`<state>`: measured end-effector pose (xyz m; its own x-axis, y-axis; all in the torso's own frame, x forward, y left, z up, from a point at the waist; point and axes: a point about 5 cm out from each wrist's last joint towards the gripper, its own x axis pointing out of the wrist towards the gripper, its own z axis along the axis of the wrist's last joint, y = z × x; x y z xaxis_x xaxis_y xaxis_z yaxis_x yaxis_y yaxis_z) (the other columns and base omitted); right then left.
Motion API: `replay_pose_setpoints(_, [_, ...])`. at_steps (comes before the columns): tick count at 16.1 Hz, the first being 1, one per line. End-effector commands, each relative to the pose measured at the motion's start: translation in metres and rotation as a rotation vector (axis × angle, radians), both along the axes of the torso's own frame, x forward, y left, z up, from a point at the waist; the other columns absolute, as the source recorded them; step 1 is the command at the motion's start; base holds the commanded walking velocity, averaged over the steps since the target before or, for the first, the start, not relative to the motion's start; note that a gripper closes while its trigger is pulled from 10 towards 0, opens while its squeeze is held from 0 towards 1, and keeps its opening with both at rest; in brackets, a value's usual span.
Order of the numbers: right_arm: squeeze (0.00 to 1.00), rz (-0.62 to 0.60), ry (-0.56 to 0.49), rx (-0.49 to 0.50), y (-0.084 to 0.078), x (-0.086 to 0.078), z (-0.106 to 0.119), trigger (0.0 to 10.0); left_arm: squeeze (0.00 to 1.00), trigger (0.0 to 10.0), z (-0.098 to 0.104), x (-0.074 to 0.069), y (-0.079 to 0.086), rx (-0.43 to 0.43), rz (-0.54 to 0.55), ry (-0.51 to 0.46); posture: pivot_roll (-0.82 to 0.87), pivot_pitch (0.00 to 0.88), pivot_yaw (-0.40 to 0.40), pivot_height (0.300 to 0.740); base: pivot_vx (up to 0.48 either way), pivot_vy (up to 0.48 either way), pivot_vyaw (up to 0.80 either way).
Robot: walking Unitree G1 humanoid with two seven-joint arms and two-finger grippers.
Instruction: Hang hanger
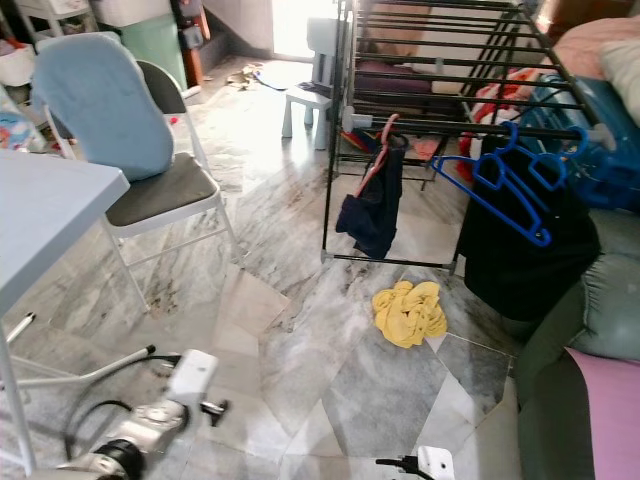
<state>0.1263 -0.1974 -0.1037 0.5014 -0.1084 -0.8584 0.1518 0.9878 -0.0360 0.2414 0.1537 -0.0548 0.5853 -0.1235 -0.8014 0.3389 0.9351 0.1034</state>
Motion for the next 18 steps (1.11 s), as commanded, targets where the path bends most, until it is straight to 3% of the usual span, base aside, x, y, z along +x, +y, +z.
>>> replay_pose_setpoints(1, [0.0, -0.021, -0.004, 0.0, -0.0017, 0.002, 0.0008, 10.0, 0.0, 10.0, 0.0027, 0.0036, 0.0045, 0.017, -0.007, -0.014, -0.05, 0.0, -0.013, 0.74, 0.0, 0.0, 0.0])
replay_pose_setpoints(5, [0.0, -0.008, 0.004, 0.009, 0.0026, -0.0015, -0.0009, 10.0, 0.0, 10.0, 0.0027, 0.0036, 0.0038, 0.024, -0.014, -0.014, -0.05, 0.0, -0.014, 0.74, 0.0, 0.0, 0.0])
replay_pose_setpoints(11, [0.0, 0.022, -0.001, 0.009, 0.0048, 0.0039, 0.0004, 10.0, 0.0, 10.0, 0.0011, 0.0013, 0.0053, 0.025, -0.008, -0.008, -0.04, 0.0, -0.02, 0.74, 0.0, 0.0, 0.77])
replay_pose_setpoints(18, [0.0, -0.036, -0.022, 0.02, 0.0043, 0.0056, 0.0013, 10.0, 0.0, 10.0, 0.0007, 0.0006, 0.0047, 0.019, -0.011, -0.006, -0.04, 0.0, -0.02, 0.74, 0.0, 0.0, 0.0])
